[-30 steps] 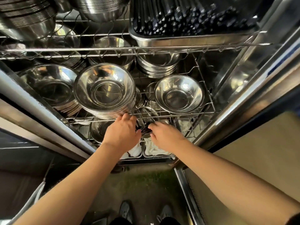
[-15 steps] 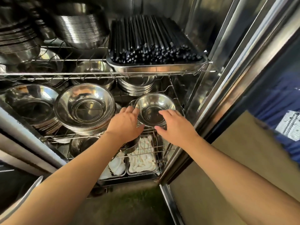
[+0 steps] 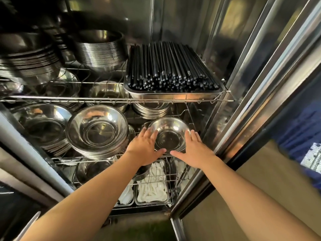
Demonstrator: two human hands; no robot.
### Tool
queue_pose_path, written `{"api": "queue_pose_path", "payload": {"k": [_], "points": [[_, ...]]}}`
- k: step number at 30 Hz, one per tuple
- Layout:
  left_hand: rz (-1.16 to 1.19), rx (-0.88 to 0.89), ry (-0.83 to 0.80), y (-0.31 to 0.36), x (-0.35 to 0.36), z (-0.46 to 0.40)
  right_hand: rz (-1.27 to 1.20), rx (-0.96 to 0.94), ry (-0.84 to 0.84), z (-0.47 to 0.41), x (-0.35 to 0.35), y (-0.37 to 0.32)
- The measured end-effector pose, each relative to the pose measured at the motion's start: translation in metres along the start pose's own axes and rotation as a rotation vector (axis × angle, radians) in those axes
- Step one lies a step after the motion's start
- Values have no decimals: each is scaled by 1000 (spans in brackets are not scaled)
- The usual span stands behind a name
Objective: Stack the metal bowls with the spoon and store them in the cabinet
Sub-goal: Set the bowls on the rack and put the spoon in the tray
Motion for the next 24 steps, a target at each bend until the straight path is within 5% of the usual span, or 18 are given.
{"api": "queue_pose_path", "payload": {"k": [24], "points": [[106, -61, -58, -30, 17, 17, 40, -70, -87, -3, 15, -31]]}}
Point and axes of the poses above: each hand's wrist, its own z-axis away from the middle knuckle, its own x-axis out of the palm, y = z × x, the point moved 8 cm from there along -z, towards the middle knuckle, and after that the axes turned 4 degrees about -y, right-handed, at the moved point
